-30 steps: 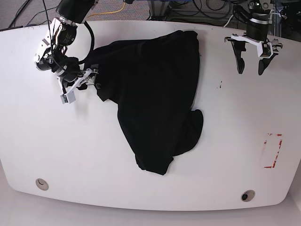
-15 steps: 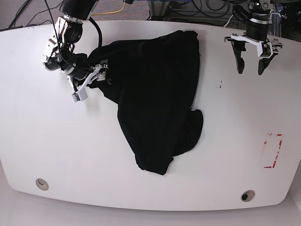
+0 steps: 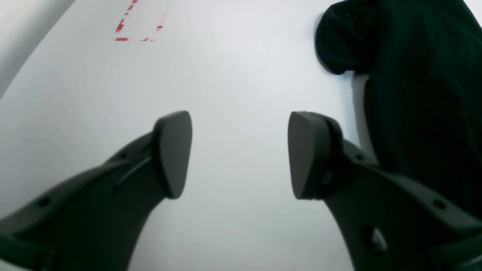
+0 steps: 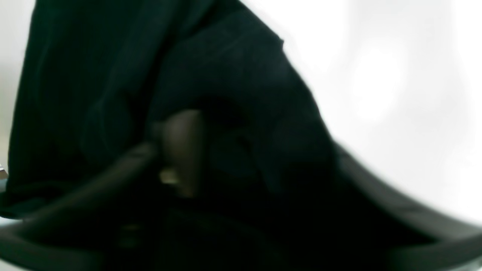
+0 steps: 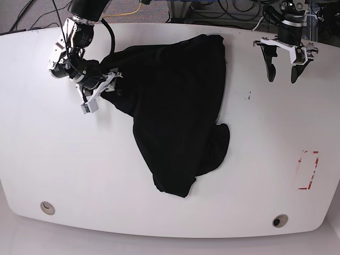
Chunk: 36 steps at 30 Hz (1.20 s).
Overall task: Layout the t-shirt on the table in an organized manner, then fold the t-shirt properly
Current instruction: 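Grasp the edge of the black t-shirt with the right gripper, then reach the left gripper to the shirt's opposite edge and grasp it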
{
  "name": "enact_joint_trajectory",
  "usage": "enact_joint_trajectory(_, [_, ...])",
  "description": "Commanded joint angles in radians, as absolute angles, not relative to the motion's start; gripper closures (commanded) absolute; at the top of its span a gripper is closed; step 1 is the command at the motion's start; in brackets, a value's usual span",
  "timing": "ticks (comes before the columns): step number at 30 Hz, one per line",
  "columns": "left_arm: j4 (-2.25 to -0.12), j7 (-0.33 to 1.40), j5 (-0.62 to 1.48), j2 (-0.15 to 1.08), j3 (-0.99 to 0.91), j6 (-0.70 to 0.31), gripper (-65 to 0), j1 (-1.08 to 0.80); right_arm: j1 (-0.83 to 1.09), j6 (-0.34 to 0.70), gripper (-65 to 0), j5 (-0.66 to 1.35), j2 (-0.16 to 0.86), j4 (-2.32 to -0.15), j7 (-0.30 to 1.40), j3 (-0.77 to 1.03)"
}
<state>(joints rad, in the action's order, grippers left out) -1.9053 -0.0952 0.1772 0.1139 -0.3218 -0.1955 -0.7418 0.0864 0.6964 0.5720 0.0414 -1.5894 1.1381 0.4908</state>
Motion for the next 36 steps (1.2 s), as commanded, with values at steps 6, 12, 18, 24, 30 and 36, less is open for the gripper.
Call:
enact_joint_trajectory(6, [-1.919, -0.120, 0.179, 0.119, -0.326, -0.193, -37.8, -0.748, 0.076, 0.698, -19.0, 0.587, 0.045, -1.612, 1.127, 0.492])
enact_joint_trajectory(12, [-1.919, -0.120, 0.179, 0.119, -0.326, -0.193, -37.8, -0.748, 0.076, 0.698, -18.7, 0.587, 0.048, -1.612, 1.127, 0.496])
enact_joint_trajectory(18, [-1.919, -0.120, 0.179, 0.119, -0.326, -0.193, -37.8, -0.748, 0.081, 0.698, -18.7, 0.585, 0.050, -1.636, 1.127, 0.499])
enact_joint_trajectory(24, [-1.919, -0.120, 0.179, 0.120, -0.326, -0.193, -37.8, -0.746, 0.108, 0.698, -16.0, 0.585, 0.050, -1.707, 1.127, 0.499])
enact_joint_trajectory(30, [-1.917, -0.120, 0.179, 0.120, -0.326, -0.193, -37.8, -0.727, 0.134, 0.698, 0.0, 0.585, 0.050, -1.778, 1.127, 0.498])
enact_joint_trajectory(36, [-1.906, -0.120, 0.179, 0.120, -0.326, -0.193, -37.8, -0.720, 0.154, 0.698, 0.0, 0.585, 0.050, -1.840, 1.127, 0.498])
